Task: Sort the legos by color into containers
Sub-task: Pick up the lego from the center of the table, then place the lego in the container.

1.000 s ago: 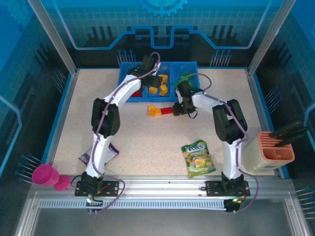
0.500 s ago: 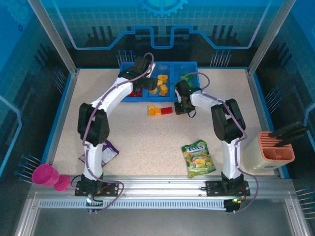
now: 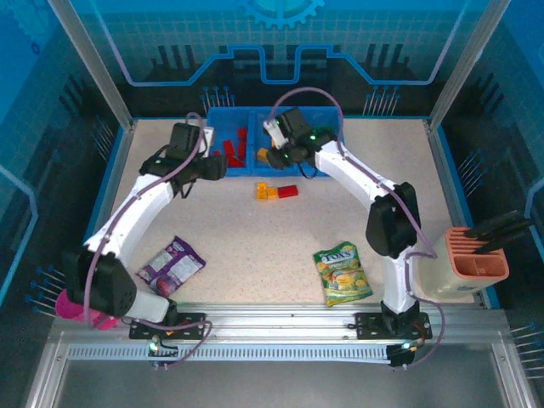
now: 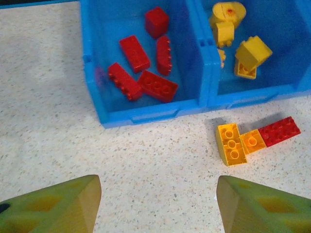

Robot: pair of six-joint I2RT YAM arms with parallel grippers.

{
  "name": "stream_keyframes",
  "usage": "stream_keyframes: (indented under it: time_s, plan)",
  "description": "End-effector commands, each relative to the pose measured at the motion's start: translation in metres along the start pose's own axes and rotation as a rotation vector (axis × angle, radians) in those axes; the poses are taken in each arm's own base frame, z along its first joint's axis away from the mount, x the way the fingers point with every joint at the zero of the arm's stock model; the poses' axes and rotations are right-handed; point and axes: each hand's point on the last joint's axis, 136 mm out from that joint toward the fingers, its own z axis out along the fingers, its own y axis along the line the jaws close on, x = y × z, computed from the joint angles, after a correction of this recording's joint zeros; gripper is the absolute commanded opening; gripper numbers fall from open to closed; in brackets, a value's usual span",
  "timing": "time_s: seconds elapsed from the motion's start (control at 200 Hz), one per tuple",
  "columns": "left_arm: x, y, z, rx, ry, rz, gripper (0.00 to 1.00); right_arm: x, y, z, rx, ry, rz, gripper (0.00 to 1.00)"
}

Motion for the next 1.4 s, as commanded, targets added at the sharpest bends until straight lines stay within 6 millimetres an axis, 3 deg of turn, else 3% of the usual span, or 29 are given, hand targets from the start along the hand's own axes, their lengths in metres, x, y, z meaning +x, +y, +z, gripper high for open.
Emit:
stream_keyframes:
  time_s: [0.0,0.065,0.085,0.205,0.4,0.545,0.731,1.106,1.221,1.391]
  plan:
    - [0.001,0.006,-0.026,0.049,-0.052,-0.100,0.67,-0.027,0.023,0.027,-0.081,-0.055,-0.110,0.25]
    - [0.004,0.010,-0.034,0.056,-0.070,-0.117,0.68,-0.051,0.032,0.040,-0.108,-0.111,-0.155,0.25]
    - [0.005,0.011,-0.036,0.054,-0.071,-0.119,0.68,-0.051,0.035,0.051,-0.115,-0.109,-0.169,0.25]
    - [0.015,0.018,-0.043,0.042,-0.059,-0.116,0.70,-0.069,0.042,0.076,-0.133,-0.165,-0.232,0.28]
    - [0.029,0.012,-0.032,0.104,-0.060,-0.158,0.72,-0.090,0.048,0.099,-0.125,-0.311,-0.360,0.28]
    - [0.032,0.006,-0.026,0.136,-0.034,-0.156,0.72,-0.097,0.059,0.114,-0.103,-0.391,-0.499,0.30]
    - [0.031,0.003,-0.021,0.157,-0.028,-0.163,0.72,-0.089,0.078,0.141,-0.049,-0.401,-0.709,0.38]
    - [0.029,-0.002,-0.019,0.182,-0.011,-0.165,0.72,-0.099,0.066,0.141,-0.011,-0.452,-0.742,0.54]
    - [0.034,-0.002,-0.016,0.182,-0.003,-0.166,0.71,-0.112,0.061,0.127,0.003,-0.479,-0.730,0.55]
    - [0.051,-0.021,0.004,0.149,0.050,-0.107,0.72,-0.134,0.028,0.086,0.051,-0.490,-0.667,0.61]
